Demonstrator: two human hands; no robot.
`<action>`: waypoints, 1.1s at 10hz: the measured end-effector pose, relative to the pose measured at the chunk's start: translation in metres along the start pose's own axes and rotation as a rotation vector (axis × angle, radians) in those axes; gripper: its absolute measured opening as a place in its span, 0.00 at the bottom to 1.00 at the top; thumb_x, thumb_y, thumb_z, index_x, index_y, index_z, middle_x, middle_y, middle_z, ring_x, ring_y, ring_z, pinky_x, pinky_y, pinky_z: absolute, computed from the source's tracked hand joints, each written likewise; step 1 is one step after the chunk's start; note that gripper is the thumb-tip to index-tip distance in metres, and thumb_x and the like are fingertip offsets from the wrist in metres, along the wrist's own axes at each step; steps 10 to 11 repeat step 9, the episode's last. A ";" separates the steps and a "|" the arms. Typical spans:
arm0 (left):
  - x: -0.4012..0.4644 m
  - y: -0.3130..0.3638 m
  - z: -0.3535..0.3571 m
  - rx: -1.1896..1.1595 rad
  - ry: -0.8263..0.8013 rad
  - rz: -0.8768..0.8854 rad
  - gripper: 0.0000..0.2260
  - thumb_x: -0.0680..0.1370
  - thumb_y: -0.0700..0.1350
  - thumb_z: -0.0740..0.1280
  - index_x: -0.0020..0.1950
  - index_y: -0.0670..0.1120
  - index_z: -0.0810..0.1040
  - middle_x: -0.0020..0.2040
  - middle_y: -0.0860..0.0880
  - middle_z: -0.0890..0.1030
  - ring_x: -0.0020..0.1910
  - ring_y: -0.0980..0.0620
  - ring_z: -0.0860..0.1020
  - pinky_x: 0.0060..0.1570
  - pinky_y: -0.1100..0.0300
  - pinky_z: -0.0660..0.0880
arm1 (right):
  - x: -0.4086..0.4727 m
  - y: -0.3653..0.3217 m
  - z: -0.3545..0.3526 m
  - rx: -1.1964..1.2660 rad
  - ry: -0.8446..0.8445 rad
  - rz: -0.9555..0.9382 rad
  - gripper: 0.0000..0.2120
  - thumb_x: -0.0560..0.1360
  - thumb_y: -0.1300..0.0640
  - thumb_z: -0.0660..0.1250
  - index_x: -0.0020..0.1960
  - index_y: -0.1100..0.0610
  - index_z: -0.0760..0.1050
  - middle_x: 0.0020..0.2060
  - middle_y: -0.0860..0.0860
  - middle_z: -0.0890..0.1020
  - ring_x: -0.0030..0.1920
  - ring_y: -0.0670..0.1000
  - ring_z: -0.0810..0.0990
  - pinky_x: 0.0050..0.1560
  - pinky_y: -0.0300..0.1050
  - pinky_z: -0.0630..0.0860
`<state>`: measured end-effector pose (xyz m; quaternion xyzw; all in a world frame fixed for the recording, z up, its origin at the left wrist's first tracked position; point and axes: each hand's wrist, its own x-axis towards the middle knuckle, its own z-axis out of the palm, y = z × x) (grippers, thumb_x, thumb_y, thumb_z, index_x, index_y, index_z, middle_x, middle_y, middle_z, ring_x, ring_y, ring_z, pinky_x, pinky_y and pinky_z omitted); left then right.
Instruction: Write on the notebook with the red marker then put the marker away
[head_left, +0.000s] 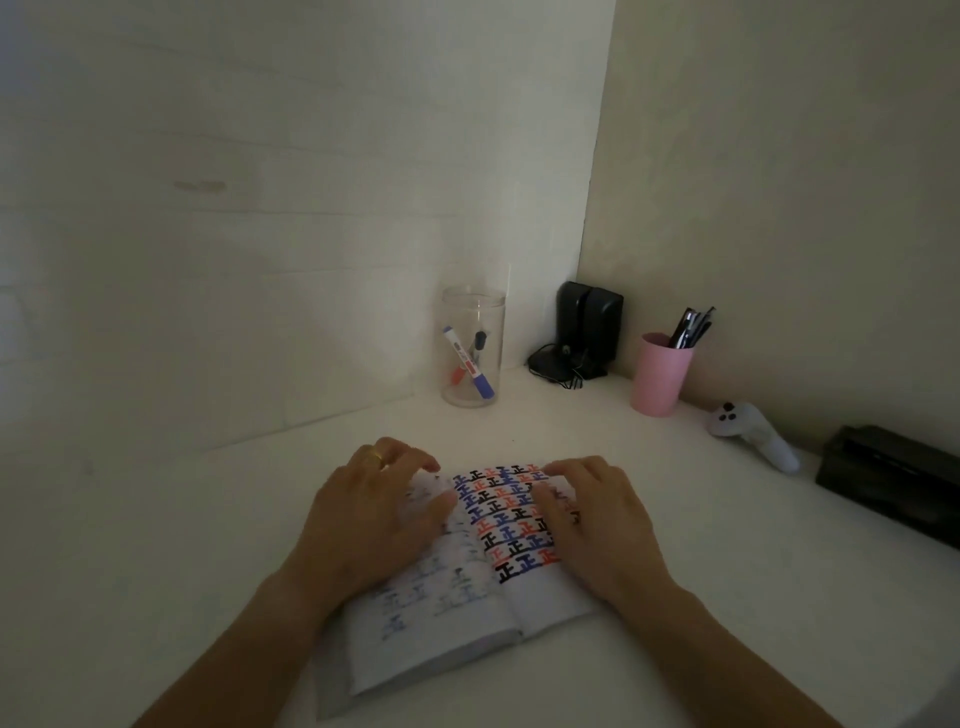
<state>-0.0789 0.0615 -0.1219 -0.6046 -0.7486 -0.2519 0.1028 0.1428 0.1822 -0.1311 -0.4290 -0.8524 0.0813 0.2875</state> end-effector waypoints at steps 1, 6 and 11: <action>-0.005 -0.009 0.010 -0.013 -0.090 -0.038 0.21 0.73 0.71 0.56 0.59 0.62 0.71 0.57 0.58 0.75 0.57 0.56 0.74 0.51 0.56 0.72 | -0.001 0.008 0.013 -0.093 -0.051 0.007 0.21 0.78 0.38 0.58 0.63 0.48 0.77 0.60 0.49 0.79 0.61 0.52 0.74 0.61 0.47 0.73; -0.005 -0.006 0.005 -0.045 -0.086 -0.044 0.21 0.72 0.71 0.57 0.58 0.61 0.73 0.57 0.57 0.77 0.57 0.55 0.74 0.54 0.55 0.73 | 0.001 0.006 0.012 -0.171 -0.062 -0.010 0.20 0.78 0.39 0.57 0.61 0.49 0.77 0.57 0.50 0.79 0.58 0.53 0.75 0.57 0.48 0.74; -0.007 -0.003 0.002 -0.078 -0.036 -0.054 0.23 0.71 0.71 0.59 0.58 0.59 0.76 0.58 0.57 0.76 0.57 0.56 0.75 0.55 0.54 0.75 | 0.010 -0.021 -0.026 0.088 0.279 -0.017 0.16 0.80 0.42 0.59 0.56 0.50 0.81 0.54 0.48 0.83 0.54 0.49 0.78 0.56 0.48 0.75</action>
